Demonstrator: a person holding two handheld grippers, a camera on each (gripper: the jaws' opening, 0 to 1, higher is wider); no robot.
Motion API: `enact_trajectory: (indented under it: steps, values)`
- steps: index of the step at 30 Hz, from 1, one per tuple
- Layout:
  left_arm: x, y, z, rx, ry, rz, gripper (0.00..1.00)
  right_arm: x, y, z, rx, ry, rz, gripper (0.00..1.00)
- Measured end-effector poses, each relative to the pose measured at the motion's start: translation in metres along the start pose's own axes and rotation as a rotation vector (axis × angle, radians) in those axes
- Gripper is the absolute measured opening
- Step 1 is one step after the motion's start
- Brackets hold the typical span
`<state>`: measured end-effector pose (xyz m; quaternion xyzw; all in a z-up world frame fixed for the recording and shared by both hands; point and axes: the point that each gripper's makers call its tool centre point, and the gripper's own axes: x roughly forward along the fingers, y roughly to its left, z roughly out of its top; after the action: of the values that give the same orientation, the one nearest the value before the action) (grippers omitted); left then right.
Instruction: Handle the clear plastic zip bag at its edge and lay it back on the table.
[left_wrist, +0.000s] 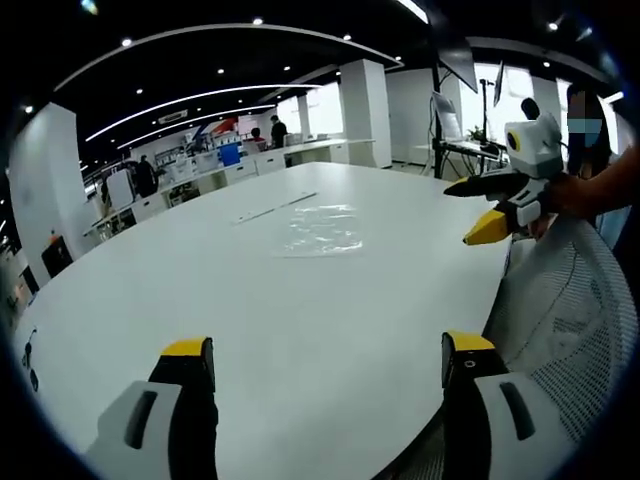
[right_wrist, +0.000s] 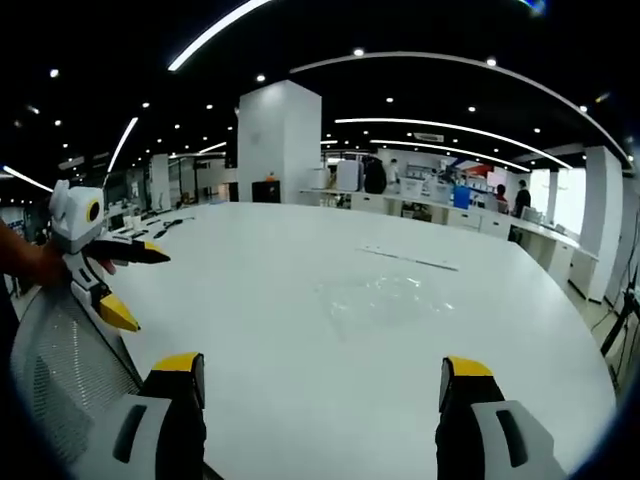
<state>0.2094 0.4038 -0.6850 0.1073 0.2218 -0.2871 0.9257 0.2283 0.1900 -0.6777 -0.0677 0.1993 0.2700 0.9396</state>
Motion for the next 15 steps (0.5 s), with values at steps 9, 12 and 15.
enact_trajectory:
  steps: [9,12,15]
  values:
    - [-0.0005,-0.001,-0.0009,-0.009,0.014,-0.011,0.92,0.0015,-0.0047,-0.0021,-0.004,0.006,-0.001,0.98]
    - [-0.0005,-0.0016,-0.0008,-0.009,0.015,-0.015,0.92,0.0012,-0.0055,-0.0024,-0.002,0.008,-0.004,0.98]
    - [0.0002,-0.0018,-0.0025,-0.008,0.022,-0.019,0.92,0.0011,-0.005,-0.0036,-0.002,0.015,-0.002,0.98]
